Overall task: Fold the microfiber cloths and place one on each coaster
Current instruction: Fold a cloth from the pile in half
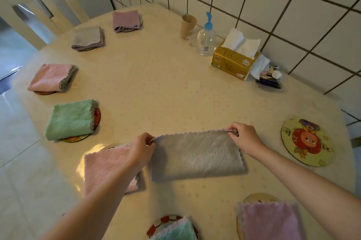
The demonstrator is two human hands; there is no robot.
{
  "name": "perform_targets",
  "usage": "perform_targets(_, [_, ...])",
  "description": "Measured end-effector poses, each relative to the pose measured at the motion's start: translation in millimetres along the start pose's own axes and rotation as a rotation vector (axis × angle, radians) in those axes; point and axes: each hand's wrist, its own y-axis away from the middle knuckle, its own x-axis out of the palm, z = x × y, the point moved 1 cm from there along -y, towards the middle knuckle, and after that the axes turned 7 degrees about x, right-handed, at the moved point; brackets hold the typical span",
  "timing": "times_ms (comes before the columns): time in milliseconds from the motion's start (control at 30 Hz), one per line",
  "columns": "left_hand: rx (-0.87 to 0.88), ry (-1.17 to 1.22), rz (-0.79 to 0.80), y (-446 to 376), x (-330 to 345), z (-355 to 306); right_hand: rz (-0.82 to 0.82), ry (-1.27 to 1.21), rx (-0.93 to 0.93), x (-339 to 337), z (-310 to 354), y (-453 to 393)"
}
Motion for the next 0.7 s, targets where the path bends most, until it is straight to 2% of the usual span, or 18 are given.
perform_targets(367, [-0.037,-0.142,-0.057,-7.4,4.6,-9.1,0.044,0.128,-0.062,5.1,2.5,-10.8])
perform_targets(567, [-0.014,-0.241,0.043,-11.1,2.9,-10.8,0.116,0.204,-0.024,9.4,3.6,-15.3])
perform_targets(700, [-0.007,-0.239,0.071,-14.2,0.2,-15.0,0.122,0.144,-0.004,3.0,2.8,-14.2])
